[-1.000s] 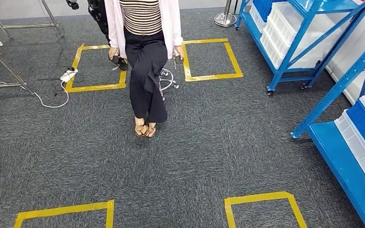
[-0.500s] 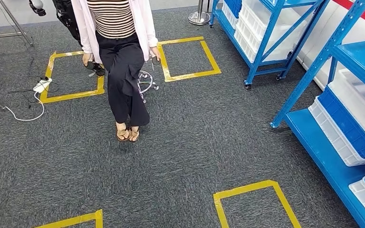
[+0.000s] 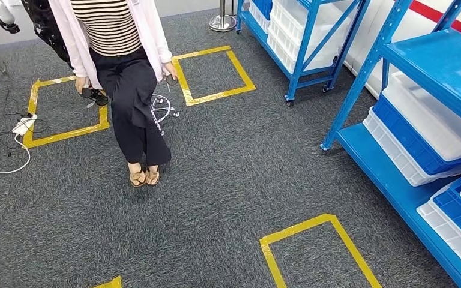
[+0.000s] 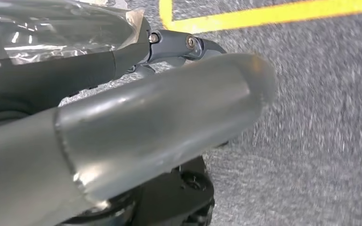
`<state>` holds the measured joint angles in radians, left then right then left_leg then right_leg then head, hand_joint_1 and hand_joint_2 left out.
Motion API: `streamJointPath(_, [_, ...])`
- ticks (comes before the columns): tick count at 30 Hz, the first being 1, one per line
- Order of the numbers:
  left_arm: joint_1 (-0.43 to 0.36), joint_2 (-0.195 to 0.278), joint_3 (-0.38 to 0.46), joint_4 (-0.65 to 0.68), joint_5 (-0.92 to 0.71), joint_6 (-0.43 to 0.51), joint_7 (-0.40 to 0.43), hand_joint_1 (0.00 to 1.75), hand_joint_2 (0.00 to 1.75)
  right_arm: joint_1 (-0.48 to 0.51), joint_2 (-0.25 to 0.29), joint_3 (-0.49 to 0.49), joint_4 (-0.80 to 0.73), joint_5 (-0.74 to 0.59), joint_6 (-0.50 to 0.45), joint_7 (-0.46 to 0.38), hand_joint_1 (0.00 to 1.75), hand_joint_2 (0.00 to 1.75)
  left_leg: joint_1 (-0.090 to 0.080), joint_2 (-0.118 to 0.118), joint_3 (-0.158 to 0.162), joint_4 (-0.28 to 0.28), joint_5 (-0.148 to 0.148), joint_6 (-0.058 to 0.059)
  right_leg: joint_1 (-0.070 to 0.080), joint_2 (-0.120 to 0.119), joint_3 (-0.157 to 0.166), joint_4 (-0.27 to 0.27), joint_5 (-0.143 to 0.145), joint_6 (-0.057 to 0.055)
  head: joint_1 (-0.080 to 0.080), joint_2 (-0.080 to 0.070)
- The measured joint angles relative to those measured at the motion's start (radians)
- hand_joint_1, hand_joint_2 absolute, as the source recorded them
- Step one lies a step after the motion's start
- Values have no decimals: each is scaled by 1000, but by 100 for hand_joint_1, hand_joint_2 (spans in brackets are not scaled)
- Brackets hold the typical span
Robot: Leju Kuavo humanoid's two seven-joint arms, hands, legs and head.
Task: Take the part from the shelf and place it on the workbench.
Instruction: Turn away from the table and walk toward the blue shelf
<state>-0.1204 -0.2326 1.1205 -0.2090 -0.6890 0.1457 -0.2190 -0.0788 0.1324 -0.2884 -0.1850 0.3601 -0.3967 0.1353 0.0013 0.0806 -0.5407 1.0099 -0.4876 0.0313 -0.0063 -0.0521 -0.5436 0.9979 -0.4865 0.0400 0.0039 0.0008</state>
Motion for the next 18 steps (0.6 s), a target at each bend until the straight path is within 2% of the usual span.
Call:
streamJointPath(2, [-1, -1, -5, 0, -3, -1, -1, 0, 0, 2, 1, -7, 0, -3, -3, 0, 0, 0, 5, 5, 3, 4, -7, -12, -5, 18, 4, -3, 5, -14, -1, 0])
streamJointPath(3, [-1, -1, -9, 0, -5, -1, -1, 0, 0, 2, 1, -10, 0, -4, -5, 0, 0, 0, 8, -8, -2, 21, -22, -17, -10, 26, 7, -6, 8, -22, -2, 0])
streamJointPath(4, [-1, -1, -12, 0, -7, -2, -1, 0, 0, 3, 2, -12, 0, -6, -7, 0, 0, 0, 10, -26, -18, 60, -50, -21, -15, 35, 10, -7, 12, -29, -4, 0])
streamJointPath(6, [1, 0, -17, 0, -12, -4, 0, 0, 0, 3, 3, -16, 0, -11, -9, 0, 0, 0, 13, -66, -74, 188, -120, -26, -14, 51, 8, -7, 14, -37, -7, 0])
streamJointPath(7, [2, 0, -20, 0, -16, -5, 1, 0, 0, 3, 4, -18, 0, -13, -9, 0, 0, 0, 13, -74, -103, 249, -144, -28, -12, 60, 8, -7, 15, -39, -7, 0])
streamJointPath(8, [3, 0, -22, 0, -19, -6, 2, 0, 0, 4, 5, -21, 0, -15, -10, 0, 0, 0, 13, -78, -120, 281, -149, -28, -10, 70, 7, -6, 15, -39, -7, 0])
streamJointPath(9, [3, 0, -25, 0, -23, -7, 3, 0, 0, 5, 5, -25, 0, -17, -11, 0, 0, 0, 13, -79, -120, 275, -131, -27, -9, 80, 9, -6, 15, -39, -7, 0])
streamJointPath(10, [4, 1, -27, 0, -27, -8, 4, 0, 0, 5, 5, -29, 0, -19, -11, 0, 0, 0, 14, -82, -102, 230, -97, -25, -9, 91, 11, -5, 14, -39, -7, 0])
streamJointPath(12, [3, 2, -32, 0, -34, -9, 6, 0, 0, 4, 6, -36, 0, -24, -13, 0, 0, 0, 17, -108, -43, 94, -25, -21, -5, 111, 13, -4, 13, -37, -8, 0])
streamJointPath(13, [3, 2, -35, 0, -37, -10, 7, 0, 0, 3, 7, -38, 0, -27, -14, 0, 0, 0, 18, -120, -22, 45, -7, -20, -3, 119, 11, -3, 13, -33, -7, 0])
streamJointPath(15, [1, 3, -40, 0, -41, -10, 9, 0, 0, 3, 8, -43, 0, -29, -16, 0, 0, 0, 13, -132, -10, 12, -3, -14, 0, 132, 2, -3, 15, -23, -6, 0])
streamJointPath(17, [0, 3, -44, 0, -42, -10, 10, 0, 0, 5, 8, -47, 0, -30, -17, 0, 0, 0, 9, -119, -10, 6, 2, -1, -1, 141, -8, -3, 16, -11, -6, 0])
streamJointPath(18, [0, 3, -45, 0, -43, -10, 10, 0, 0, 5, 8, -50, 0, -31, -17, 0, 0, 0, 9, -111, -8, 1, 6, 7, -1, 131, -16, 10, 9, -8, -6, 0])
